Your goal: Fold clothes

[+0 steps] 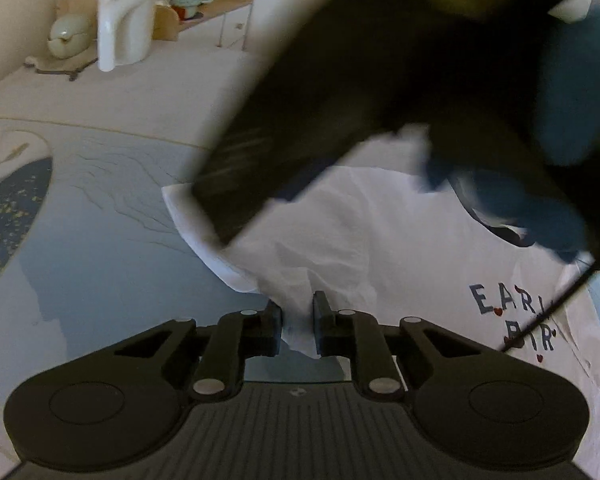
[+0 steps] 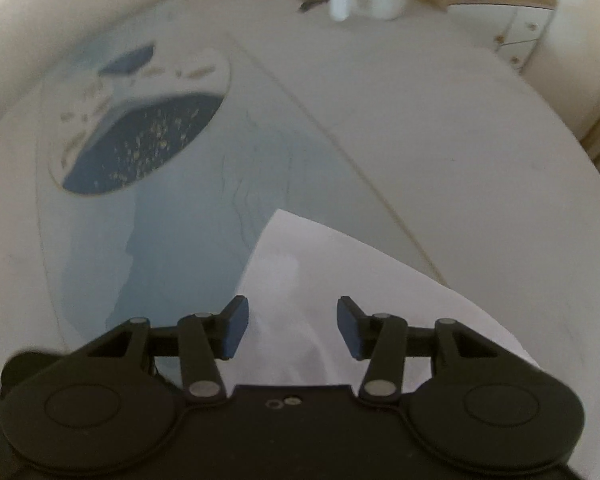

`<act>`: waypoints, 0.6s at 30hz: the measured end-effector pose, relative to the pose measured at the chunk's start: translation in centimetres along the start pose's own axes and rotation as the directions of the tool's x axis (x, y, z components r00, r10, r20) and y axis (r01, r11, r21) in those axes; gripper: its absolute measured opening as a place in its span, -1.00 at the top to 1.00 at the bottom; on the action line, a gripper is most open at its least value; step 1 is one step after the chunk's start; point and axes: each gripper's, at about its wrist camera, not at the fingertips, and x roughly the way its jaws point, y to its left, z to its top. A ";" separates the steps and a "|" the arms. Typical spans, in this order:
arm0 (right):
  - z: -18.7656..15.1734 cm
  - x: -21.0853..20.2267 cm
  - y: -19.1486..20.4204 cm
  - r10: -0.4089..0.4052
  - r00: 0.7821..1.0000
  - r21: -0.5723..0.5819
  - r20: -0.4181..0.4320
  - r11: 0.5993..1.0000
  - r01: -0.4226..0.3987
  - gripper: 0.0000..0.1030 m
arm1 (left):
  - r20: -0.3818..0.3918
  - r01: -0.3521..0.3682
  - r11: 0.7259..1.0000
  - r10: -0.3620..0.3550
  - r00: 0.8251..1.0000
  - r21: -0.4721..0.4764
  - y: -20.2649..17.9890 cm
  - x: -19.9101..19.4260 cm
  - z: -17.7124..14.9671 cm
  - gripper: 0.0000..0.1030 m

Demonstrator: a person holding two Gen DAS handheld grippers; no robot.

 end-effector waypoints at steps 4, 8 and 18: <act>0.2 1.5 1.0 -0.029 0.998 -0.024 -0.051 0.999 0.027 -1.00 | -0.014 0.012 1.000 -0.012 1.000 0.001 -0.3 0.6 -0.1 0.73; -0.2 1.7 1.5 -0.039 0.998 -0.028 -0.054 0.999 0.037 -1.00 | -0.023 0.017 1.000 -0.016 1.000 0.010 -0.4 0.9 -0.1 0.73; -3.9 -2.4 -4.3 -0.025 0.995 0.263 0.094 0.965 -0.001 -1.00 | 0.007 0.008 0.992 -0.009 1.000 0.129 -2.7 0.0 0.6 0.73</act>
